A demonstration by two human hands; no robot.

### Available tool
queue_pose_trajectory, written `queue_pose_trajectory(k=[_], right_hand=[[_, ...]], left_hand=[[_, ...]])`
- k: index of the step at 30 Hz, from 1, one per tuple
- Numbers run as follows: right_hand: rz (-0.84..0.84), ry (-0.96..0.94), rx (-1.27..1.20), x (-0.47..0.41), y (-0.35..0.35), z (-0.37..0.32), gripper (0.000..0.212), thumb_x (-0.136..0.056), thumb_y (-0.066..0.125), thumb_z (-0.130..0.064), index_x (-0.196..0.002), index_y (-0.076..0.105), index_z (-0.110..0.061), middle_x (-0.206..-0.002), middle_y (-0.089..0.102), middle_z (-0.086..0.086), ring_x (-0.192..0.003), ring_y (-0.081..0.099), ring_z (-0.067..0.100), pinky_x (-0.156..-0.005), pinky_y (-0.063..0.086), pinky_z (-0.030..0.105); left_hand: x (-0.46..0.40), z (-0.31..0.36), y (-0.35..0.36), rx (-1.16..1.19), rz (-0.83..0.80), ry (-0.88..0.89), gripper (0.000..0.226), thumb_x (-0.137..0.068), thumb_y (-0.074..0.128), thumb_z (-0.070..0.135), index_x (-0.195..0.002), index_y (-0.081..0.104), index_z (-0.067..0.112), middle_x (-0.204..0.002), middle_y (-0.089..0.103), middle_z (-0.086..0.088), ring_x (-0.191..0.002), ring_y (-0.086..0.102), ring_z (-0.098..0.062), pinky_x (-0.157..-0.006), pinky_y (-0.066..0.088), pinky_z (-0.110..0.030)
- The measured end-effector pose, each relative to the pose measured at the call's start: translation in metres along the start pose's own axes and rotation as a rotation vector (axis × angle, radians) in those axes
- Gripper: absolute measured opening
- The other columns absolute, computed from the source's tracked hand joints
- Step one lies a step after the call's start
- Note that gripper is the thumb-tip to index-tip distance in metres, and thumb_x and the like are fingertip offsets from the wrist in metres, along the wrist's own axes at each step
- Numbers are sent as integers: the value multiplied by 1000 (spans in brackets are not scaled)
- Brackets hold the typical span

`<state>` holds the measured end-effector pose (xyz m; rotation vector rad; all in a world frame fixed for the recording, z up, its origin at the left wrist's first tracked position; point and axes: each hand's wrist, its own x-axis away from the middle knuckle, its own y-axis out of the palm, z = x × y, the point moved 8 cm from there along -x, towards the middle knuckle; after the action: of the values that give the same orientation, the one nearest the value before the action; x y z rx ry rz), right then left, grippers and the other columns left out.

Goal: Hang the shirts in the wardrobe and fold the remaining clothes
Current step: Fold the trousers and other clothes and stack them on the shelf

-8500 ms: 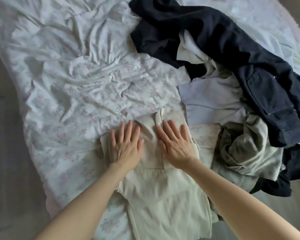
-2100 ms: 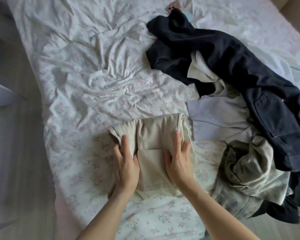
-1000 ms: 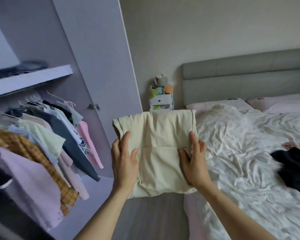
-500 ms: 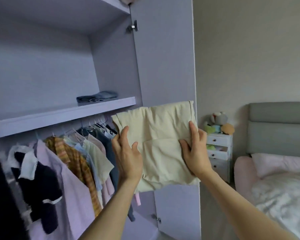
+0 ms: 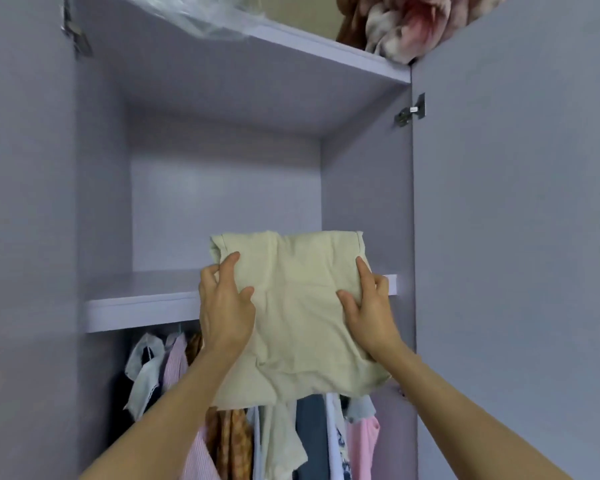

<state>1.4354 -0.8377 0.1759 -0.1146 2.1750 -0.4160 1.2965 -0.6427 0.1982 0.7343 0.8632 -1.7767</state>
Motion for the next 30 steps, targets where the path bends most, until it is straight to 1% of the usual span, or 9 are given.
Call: queue_pose_trajectory(k=[3,9,11,14,19,21,23,26,30], right_hand=[[-74,12,-22,-47,40,11,65,-96,45,-31,-149,8,-27,-131,26,4,-93,44,13,-86,31,19],[-185,-3,-37,-141,135,46,64,-98,43,-30,-149,7,-22,-137,21,11,-126,35,24,-101,26,23],[-191,-19,15,-176,162,58,61,-98,44,-29,-149,12,-20,-135,25,14,-123,39,28,-101,30,27],[-254,4,122,-228,191,76,54,-97,45,-28,-147,24,-19,-131,33,17,-114,48,33,-90,36,27],[-382,31,207,-296,243,111,51,-98,42,-29,-146,26,-23,-137,28,16,-119,45,34,-101,34,31],[-404,43,217,-310,265,125,50,-99,38,-28,-146,24,-22,-136,27,17,-117,46,35,-100,35,32],[-437,79,270,-323,284,138,47,-101,34,-27,-146,24,-19,-136,26,17,-116,47,34,-99,37,33],[-437,55,363,-338,292,140,44,-102,27,-29,-144,30,-17,-141,28,15,-121,44,33,-103,36,39],[-450,-310,217,-317,281,96,41,-101,27,-31,-140,39,-24,-144,37,1,-127,40,22,-107,29,36]], left_hand=[[-42,-25,13,-70,18,-45,52,-92,53,8,-139,36,23,-132,31,-7,-118,42,-26,-83,41,-35],[-129,-89,59,-233,19,-103,52,-91,53,11,-139,35,22,-131,32,-8,-119,40,-29,-82,39,-36],[-157,-115,76,-268,28,-110,51,-91,53,12,-138,36,22,-131,32,-8,-119,41,-29,-84,39,-36],[-200,-145,101,-314,23,-133,47,-91,53,14,-136,40,21,-130,35,-9,-117,44,-30,-89,40,-37],[-261,-181,156,-433,-56,-137,36,-92,51,17,-128,49,19,-126,37,-9,-115,45,-28,-84,40,-34],[-274,-199,173,-514,-98,-137,35,-95,46,21,-130,46,19,-127,35,-8,-114,42,-27,-78,38,-33],[-283,-219,190,-635,-213,-195,41,-98,40,28,-138,36,21,-137,30,-8,-121,35,-29,-87,37,-35],[-288,-232,211,-868,-430,-227,51,-99,30,45,-146,21,27,-154,11,-6,-140,9,-35,-111,14,-51],[-276,-207,225,-898,-495,-6,52,-99,18,48,-148,11,34,-158,-2,3,-144,-12,-26,-112,-5,-56]])
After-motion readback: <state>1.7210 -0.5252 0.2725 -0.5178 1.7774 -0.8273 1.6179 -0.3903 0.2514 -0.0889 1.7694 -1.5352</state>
